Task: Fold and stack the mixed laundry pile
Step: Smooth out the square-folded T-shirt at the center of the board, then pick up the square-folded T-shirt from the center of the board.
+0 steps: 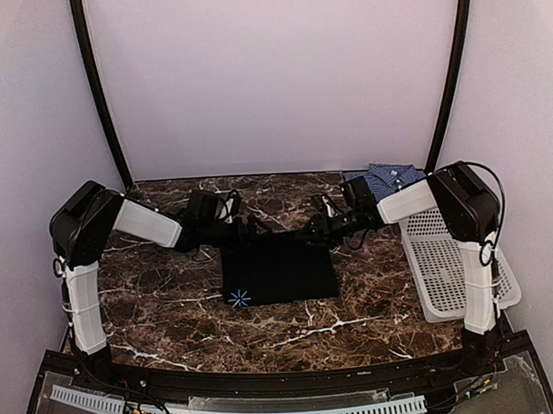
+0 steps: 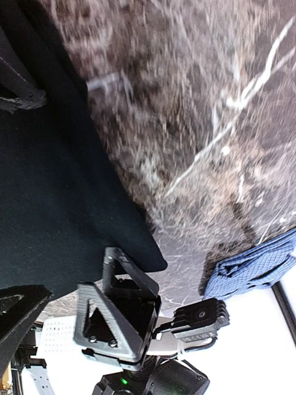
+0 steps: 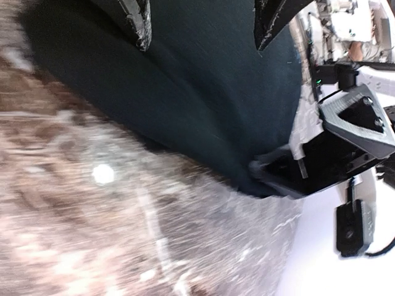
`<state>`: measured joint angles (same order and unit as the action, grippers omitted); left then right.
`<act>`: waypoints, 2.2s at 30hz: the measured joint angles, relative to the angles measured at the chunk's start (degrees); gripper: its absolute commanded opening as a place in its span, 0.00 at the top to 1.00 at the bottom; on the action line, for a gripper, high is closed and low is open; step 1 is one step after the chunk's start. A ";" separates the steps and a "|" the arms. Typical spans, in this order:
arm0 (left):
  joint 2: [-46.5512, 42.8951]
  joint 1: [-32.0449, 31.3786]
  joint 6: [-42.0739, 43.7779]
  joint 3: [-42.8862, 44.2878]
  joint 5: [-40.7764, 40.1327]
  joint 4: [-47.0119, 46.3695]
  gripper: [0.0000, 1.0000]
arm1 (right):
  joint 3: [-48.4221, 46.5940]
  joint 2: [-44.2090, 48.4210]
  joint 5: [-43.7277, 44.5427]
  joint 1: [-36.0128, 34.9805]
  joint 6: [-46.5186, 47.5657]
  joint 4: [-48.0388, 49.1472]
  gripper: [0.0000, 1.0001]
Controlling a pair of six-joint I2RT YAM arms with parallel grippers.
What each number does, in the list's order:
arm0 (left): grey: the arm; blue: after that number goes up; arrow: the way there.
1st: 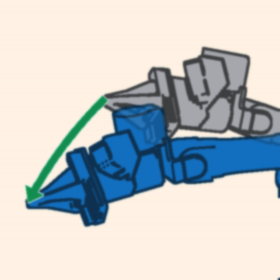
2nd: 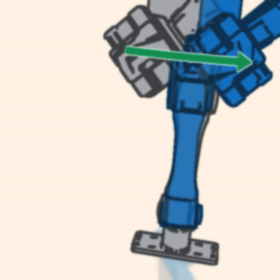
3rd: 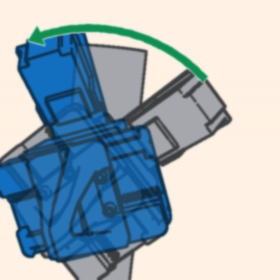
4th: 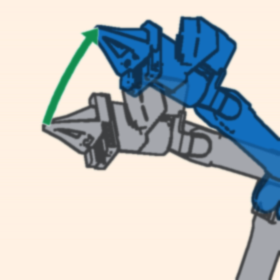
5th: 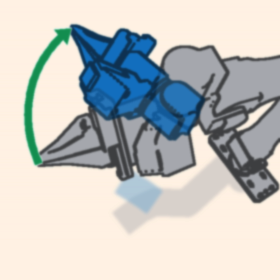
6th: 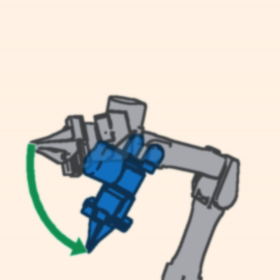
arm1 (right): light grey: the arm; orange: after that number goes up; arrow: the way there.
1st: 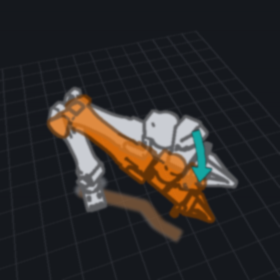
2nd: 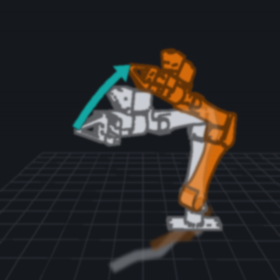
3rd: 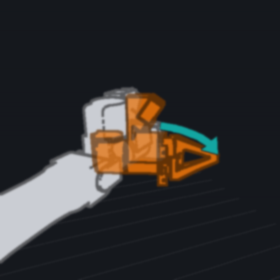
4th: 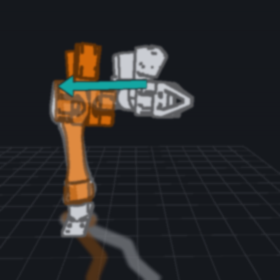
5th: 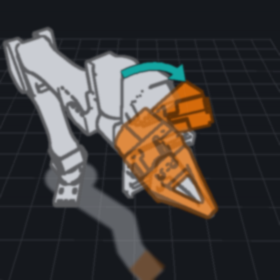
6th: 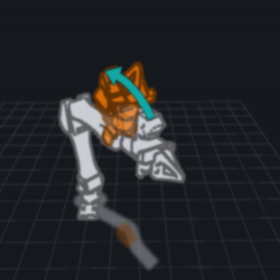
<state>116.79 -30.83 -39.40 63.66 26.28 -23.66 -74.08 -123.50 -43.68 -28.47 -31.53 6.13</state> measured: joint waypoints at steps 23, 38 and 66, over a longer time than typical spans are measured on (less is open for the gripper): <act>-15.78 -26.21 35.95 7.91 -24.92 28.04 0.54 | 22.51 36.87 3.54 2.67 3.32 -15.80 0.48; 4.94 -34.64 51.49 20.33 -32.54 31.01 0.60 | 31.56 40.89 3.87 5.84 0.02 -16.59 0.50; -1.66 -26.36 47.54 7.10 -20.76 17.86 1.00 | 27.65 31.45 4.70 -1.97 -15.04 -11.61 0.28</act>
<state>115.13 -57.19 8.14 70.76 5.52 -5.80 -46.44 -92.05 -38.98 -30.44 -46.57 -5.48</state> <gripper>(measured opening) 0.042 0.689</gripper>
